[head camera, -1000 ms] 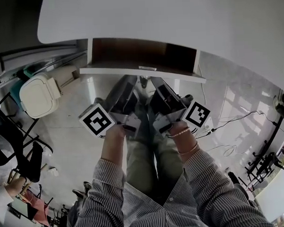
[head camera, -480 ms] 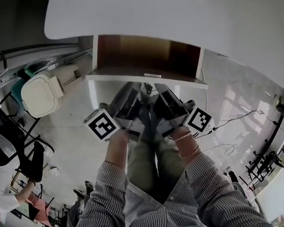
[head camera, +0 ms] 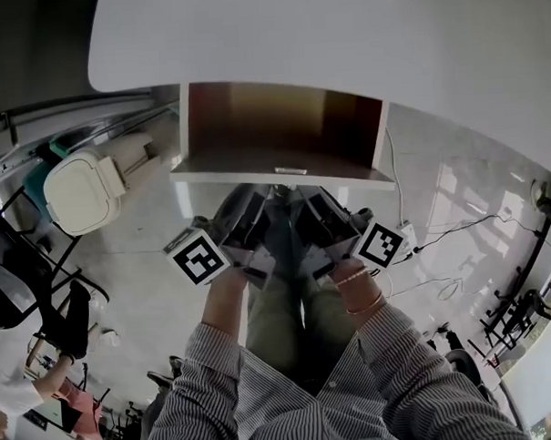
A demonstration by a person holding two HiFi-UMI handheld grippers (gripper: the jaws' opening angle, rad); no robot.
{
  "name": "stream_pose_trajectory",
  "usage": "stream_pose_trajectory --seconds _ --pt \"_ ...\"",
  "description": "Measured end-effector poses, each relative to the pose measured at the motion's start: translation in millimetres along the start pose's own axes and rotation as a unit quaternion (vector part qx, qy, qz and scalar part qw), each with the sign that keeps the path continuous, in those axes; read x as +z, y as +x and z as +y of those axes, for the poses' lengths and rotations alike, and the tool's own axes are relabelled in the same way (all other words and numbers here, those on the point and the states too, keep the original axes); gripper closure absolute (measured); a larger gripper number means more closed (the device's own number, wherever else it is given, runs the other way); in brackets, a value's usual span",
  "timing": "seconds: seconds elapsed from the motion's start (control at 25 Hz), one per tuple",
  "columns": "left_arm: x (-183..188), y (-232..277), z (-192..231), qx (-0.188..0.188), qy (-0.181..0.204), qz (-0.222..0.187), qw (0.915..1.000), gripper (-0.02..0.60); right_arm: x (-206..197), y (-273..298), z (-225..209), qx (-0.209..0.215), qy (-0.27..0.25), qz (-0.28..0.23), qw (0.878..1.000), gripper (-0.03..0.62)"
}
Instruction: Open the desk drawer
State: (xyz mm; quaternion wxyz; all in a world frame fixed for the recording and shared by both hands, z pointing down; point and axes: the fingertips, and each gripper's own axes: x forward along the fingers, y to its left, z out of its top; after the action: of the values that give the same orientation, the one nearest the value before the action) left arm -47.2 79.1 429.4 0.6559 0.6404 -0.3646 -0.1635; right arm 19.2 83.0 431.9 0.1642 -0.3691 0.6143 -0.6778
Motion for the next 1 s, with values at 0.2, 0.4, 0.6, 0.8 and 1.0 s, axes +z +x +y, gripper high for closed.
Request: stream_pose_trajectory --seconds 0.2,0.4,0.6,0.8,1.0 --pt "-3 -3 2 0.008 0.001 0.007 0.9999 0.529 -4 -2 -2 -0.005 0.001 0.006 1.0 0.551" --pt "-10 -7 6 0.011 -0.025 0.011 0.9996 0.531 -9 -6 -7 -0.013 0.014 0.004 1.0 0.551" --pt "-16 -11 7 0.015 -0.021 0.03 0.9992 0.531 -12 -11 -8 -0.003 0.032 0.01 0.999 0.553" --pt "-19 -13 12 0.019 -0.012 0.049 0.9986 0.531 -14 -11 -12 -0.007 0.031 0.022 0.999 0.554" --pt "-22 -14 19 0.03 -0.016 0.057 0.9978 0.531 -18 -11 -18 -0.016 0.031 0.03 0.999 0.554"
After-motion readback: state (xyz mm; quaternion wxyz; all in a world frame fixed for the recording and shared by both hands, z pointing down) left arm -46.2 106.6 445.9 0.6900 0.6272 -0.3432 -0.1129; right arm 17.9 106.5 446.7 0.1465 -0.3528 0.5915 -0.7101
